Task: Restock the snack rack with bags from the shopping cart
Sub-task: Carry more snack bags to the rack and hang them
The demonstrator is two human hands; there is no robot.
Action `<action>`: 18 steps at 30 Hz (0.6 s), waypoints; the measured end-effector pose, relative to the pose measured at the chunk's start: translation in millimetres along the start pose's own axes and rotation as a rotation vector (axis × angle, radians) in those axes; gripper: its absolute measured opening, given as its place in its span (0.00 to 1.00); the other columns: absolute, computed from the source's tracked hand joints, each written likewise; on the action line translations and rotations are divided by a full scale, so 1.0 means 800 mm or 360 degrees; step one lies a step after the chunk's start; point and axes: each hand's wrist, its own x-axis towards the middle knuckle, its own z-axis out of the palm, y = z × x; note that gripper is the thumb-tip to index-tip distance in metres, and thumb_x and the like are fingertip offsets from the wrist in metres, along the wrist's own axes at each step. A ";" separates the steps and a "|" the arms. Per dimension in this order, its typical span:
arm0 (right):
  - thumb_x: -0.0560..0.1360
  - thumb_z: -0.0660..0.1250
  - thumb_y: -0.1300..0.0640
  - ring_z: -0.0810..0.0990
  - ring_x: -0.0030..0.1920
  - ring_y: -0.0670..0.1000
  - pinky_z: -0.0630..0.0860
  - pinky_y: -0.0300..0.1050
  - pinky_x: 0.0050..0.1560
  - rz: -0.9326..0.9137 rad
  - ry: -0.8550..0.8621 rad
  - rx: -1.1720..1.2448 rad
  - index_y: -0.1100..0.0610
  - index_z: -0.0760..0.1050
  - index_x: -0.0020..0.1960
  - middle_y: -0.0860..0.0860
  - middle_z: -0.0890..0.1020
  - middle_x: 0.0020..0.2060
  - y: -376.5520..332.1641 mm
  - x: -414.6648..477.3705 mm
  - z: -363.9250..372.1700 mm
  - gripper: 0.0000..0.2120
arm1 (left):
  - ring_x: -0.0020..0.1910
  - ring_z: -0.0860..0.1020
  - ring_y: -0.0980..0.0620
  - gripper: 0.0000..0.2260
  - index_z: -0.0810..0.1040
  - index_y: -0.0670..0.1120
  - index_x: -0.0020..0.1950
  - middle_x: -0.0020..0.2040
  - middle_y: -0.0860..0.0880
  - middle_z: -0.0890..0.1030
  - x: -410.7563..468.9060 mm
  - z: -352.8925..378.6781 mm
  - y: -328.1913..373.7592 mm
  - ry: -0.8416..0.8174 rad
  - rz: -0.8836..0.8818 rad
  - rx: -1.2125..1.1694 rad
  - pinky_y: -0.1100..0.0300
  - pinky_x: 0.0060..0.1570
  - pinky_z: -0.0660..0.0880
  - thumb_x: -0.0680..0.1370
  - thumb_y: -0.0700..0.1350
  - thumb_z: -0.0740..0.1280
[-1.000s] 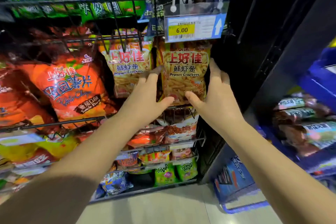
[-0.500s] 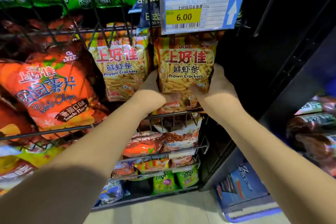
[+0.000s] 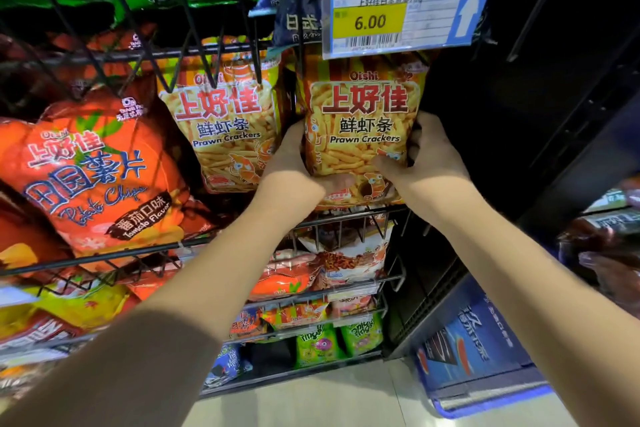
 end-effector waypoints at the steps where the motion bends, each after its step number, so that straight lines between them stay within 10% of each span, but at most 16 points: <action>1: 0.76 0.75 0.53 0.79 0.66 0.52 0.77 0.57 0.66 -0.0007 -0.0009 0.0029 0.49 0.62 0.75 0.46 0.79 0.66 0.001 0.002 0.002 0.32 | 0.73 0.73 0.46 0.47 0.63 0.53 0.79 0.74 0.51 0.74 -0.001 0.000 -0.001 0.0014 -0.0001 -0.0030 0.44 0.72 0.71 0.67 0.50 0.84; 18: 0.76 0.75 0.54 0.77 0.66 0.46 0.77 0.56 0.67 -0.0038 -0.0166 0.0374 0.45 0.59 0.80 0.43 0.78 0.66 -0.008 0.028 0.000 0.38 | 0.75 0.70 0.47 0.42 0.59 0.55 0.82 0.76 0.51 0.71 0.002 0.003 -0.005 0.0135 0.0074 -0.0180 0.46 0.74 0.69 0.74 0.52 0.79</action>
